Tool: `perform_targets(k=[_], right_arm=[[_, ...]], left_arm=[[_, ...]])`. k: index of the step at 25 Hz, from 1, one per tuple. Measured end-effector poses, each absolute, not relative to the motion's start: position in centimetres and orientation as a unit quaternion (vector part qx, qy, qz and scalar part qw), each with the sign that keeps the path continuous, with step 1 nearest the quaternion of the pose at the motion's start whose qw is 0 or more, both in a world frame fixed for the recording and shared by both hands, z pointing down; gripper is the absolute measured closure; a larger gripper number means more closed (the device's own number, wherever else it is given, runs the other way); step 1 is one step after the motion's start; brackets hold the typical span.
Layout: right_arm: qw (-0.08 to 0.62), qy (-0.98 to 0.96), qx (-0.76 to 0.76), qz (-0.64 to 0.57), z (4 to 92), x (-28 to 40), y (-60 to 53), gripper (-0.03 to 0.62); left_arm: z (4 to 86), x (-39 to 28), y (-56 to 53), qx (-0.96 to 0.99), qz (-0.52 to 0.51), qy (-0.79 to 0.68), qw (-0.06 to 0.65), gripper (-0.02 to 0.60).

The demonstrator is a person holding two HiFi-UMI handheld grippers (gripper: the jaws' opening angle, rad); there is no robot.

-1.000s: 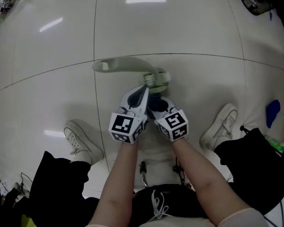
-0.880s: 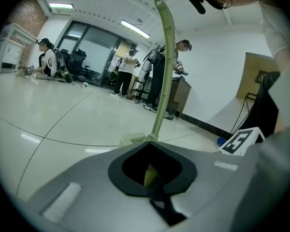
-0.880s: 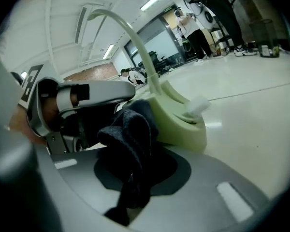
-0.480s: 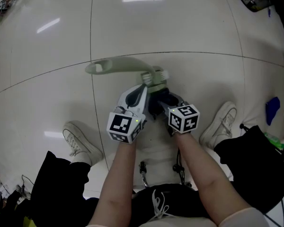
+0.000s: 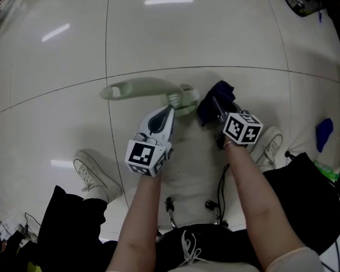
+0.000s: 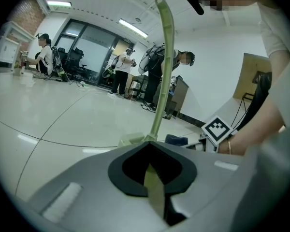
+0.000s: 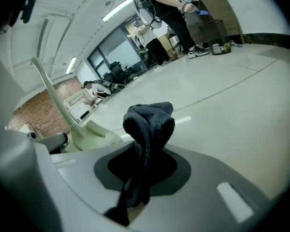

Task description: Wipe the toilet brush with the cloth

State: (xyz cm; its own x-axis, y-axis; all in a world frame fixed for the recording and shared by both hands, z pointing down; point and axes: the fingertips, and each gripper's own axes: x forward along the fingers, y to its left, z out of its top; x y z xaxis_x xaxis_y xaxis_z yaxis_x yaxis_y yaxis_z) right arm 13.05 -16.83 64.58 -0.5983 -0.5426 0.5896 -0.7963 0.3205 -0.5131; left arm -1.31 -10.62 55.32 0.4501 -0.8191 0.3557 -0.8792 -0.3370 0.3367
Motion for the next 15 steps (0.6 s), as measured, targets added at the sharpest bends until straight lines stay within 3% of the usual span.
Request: perform_targets(k=[7, 15], right_arm=[[0.16, -0.829, 0.248, 0.474, 64.4, 5.9, -20.1, 0.526], [0.13, -0.782, 0.239, 0.561, 65.0, 6.3, -18.7, 0.531]], left_arm=[[55.1, -1.3, -10.5, 0.815, 0.052, -0.524, 0.241, 0.575], [55.1, -1.5, -10.8, 0.811, 0.066, -0.533, 0.232, 0.575]])
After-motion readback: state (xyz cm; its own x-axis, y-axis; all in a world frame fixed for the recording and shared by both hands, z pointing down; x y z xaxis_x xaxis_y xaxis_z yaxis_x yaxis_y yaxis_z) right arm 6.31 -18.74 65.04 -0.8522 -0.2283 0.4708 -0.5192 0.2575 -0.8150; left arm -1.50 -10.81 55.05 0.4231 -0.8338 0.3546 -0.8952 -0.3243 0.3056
